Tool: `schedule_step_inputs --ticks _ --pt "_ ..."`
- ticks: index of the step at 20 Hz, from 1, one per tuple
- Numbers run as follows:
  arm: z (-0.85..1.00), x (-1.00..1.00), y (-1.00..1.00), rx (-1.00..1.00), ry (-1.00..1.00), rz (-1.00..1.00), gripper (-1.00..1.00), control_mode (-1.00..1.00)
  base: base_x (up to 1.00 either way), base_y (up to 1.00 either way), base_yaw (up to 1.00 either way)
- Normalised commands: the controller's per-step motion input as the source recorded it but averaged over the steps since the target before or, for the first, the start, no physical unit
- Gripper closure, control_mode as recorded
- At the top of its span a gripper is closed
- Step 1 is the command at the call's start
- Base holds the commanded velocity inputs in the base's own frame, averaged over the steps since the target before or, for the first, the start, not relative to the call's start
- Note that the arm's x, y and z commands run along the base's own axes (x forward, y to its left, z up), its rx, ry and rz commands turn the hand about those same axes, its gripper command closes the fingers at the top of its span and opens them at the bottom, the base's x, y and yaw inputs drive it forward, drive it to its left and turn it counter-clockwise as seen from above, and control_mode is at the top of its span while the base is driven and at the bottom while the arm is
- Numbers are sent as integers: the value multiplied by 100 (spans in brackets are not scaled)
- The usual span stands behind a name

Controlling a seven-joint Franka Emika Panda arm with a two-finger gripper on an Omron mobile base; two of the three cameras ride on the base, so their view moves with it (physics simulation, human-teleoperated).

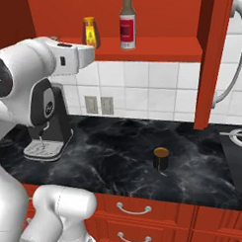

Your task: Pick the syrup bottle and honey bottle from the cabinet and place them next to the mug.

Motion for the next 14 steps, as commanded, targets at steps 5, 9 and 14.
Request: schedule_step_inputs --ticks 5,9,14 --pt "25 20 -29 -1 31 4 -100 -100 0 0 0" --pt "46 0 -5 -1 16 0 -100 -100 0 0 0" --pt "-5 3 0 -1 18 0 -100 -100 0 0 0"
